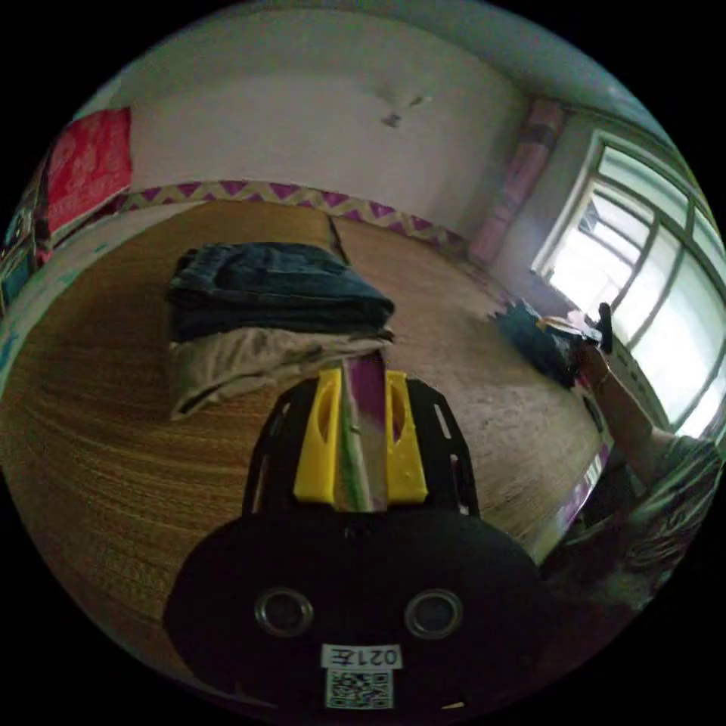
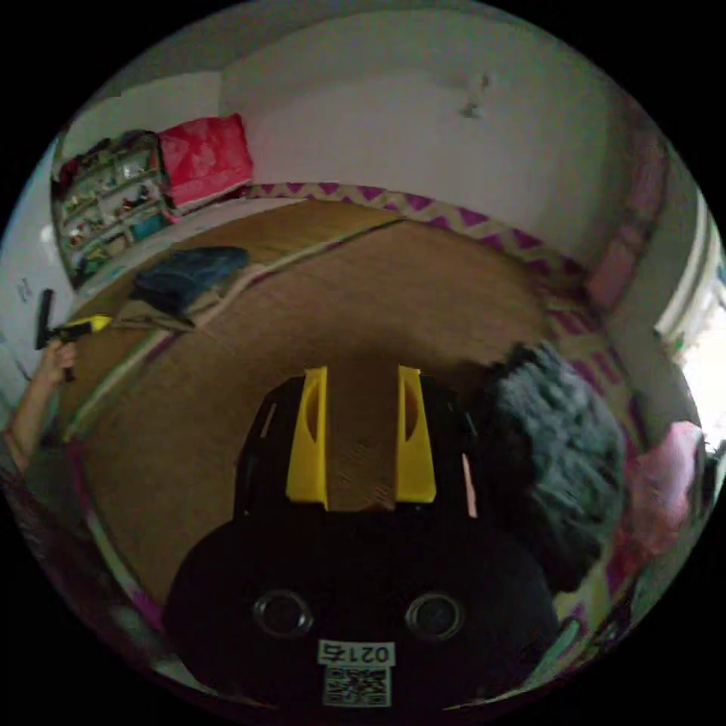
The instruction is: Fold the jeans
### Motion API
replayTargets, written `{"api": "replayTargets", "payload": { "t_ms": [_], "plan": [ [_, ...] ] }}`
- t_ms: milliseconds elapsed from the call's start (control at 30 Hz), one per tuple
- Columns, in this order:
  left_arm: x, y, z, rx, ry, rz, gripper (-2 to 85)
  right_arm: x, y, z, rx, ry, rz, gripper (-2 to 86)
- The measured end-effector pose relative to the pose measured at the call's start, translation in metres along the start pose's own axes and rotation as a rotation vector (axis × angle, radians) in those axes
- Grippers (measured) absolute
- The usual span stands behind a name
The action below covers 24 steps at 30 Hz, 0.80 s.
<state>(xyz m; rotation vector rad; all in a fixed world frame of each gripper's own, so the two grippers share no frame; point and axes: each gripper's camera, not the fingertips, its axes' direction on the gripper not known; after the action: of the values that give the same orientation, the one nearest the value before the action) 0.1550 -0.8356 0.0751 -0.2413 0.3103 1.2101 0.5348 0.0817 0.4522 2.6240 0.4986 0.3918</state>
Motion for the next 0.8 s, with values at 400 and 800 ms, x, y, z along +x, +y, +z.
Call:
{"api": "replayTargets", "payload": {
  "t_ms": [400, 800],
  "plan": [
    [0.143, 0.075, 0.035, -0.100, 0.188, 0.086, 4.7, 0.085, 0.116, 0.052, -0.085, 0.532, -0.317, 16.6],
    [0.190, 0.127, 0.026, -0.091, 0.184, 0.115, -0.3, 0.118, 0.045, 0.008, -0.005, 0.389, 0.010, 5.1]
  ]
}}
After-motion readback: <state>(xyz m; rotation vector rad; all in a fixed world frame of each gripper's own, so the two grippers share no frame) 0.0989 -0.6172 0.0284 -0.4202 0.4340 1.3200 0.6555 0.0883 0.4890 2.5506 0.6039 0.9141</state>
